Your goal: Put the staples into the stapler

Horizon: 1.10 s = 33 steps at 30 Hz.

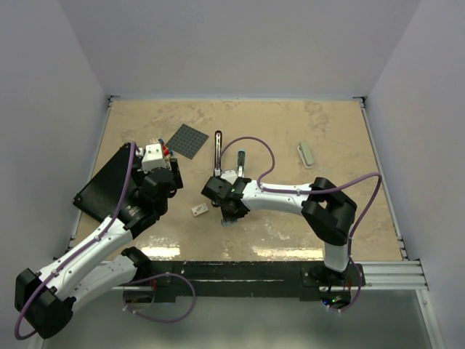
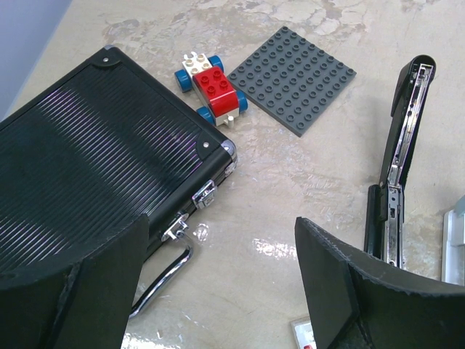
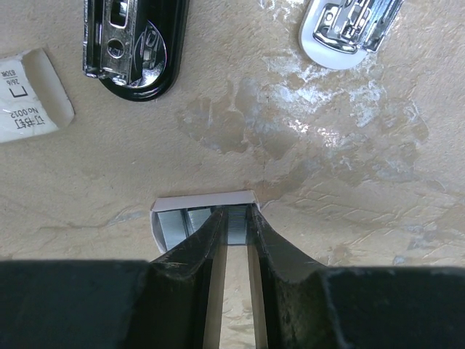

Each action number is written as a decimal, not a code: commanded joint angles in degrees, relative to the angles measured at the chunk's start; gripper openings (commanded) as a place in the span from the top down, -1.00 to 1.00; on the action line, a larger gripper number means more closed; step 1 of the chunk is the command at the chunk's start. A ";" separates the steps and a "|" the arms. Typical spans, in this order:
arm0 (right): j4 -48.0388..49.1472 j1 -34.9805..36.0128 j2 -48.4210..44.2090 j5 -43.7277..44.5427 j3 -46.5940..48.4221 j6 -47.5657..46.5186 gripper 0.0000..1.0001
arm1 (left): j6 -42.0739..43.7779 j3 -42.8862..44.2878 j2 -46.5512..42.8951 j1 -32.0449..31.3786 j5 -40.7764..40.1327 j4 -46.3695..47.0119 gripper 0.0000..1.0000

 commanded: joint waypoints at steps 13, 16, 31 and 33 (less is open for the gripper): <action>2.55 -0.19 1.57 -3.78 -0.94 -0.80 0.55 | 0.98 -0.61 -1.07 -0.22 -1.52 2.32 -0.71; 2.81 -0.28 1.22 -4.22 -1.03 -0.80 0.55 | 0.98 -0.61 -1.07 -0.31 -1.52 2.40 -0.71; 2.02 -0.45 -1.33 -3.61 0.20 -0.01 0.53 | 0.80 -0.61 -1.16 -0.31 -1.43 2.23 -0.71; 1.76 -0.45 -1.42 -3.52 0.73 0.08 0.52 | 0.80 -0.61 -1.25 -0.31 -1.43 2.31 -0.71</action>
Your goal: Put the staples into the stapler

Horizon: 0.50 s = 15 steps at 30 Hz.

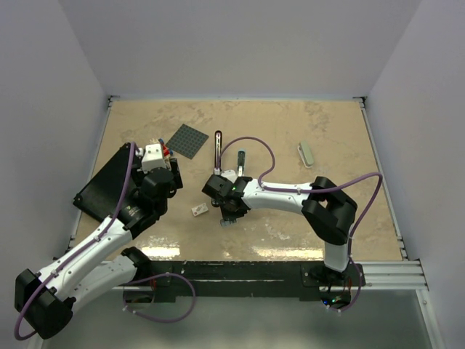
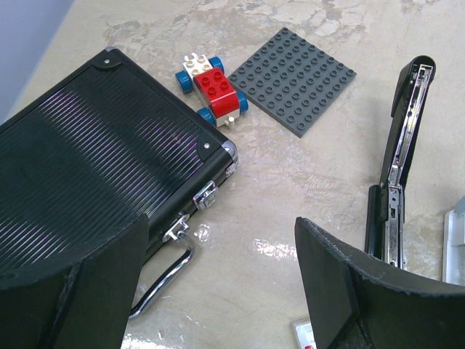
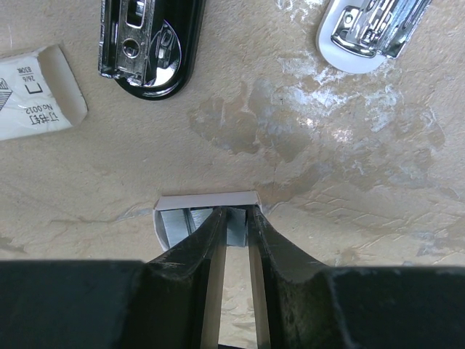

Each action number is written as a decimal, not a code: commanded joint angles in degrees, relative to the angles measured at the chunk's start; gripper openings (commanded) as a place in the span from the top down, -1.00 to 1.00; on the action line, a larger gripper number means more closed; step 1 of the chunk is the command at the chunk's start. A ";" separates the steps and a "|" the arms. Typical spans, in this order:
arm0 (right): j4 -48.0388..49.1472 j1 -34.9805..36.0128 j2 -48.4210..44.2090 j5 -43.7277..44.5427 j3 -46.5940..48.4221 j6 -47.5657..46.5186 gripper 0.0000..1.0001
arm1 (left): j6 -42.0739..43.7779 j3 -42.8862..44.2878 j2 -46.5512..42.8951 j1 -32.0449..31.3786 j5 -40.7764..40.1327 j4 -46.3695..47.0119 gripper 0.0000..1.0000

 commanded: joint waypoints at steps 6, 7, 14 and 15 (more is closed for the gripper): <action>0.93 0.12 -0.96 -0.92 0.95 1.35 0.50 | 0.43 -0.59 -1.03 -0.25 -1.41 2.23 -0.71; 0.84 0.12 -0.61 -1.01 0.78 1.35 0.50 | 0.43 -0.59 -1.03 -0.25 -1.41 2.23 -0.71; 0.58 0.12 -0.43 -0.57 0.34 1.26 0.51 | 0.52 -0.50 -1.12 -0.42 -1.41 2.23 -0.71; 0.49 0.12 -0.43 -0.39 0.51 1.17 0.51 | 0.52 -0.59 -1.03 -0.42 -1.41 2.31 -0.71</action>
